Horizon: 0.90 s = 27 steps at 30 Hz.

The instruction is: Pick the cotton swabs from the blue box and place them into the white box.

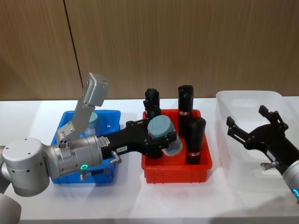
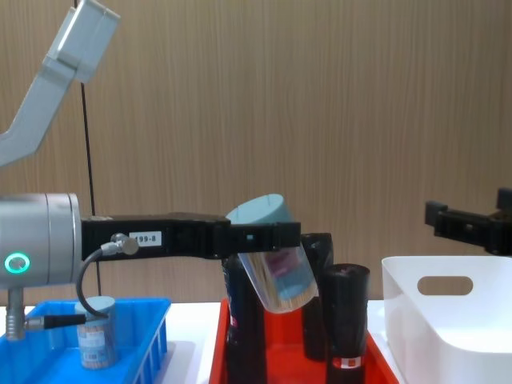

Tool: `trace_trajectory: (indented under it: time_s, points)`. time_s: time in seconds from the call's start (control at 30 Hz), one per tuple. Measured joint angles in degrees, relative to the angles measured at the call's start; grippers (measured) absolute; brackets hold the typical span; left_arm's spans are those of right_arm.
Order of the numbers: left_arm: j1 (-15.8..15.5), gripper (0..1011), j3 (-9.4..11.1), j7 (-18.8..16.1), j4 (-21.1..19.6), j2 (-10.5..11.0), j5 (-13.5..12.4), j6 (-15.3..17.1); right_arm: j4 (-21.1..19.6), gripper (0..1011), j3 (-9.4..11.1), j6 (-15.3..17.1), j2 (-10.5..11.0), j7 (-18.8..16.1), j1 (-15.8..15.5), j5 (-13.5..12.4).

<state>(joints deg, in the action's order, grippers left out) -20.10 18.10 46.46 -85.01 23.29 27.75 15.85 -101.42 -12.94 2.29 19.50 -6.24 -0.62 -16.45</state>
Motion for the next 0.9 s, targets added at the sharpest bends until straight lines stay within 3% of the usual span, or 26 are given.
trace_trajectory:
  time_s: [0.23,0.9]
  points:
    - [0.03,664,0.0,0.11,0.05,0.03,0.07,-0.08,-0.46,1001,-0.11,1.85,0.33,-3.79,0.6,-0.34]
    - [0.04,664,0.0,0.26,0.06,0.09,0.16,-0.2,-1.04,1001,-0.72,13.64,1.91,-18.96,4.97,0.03]
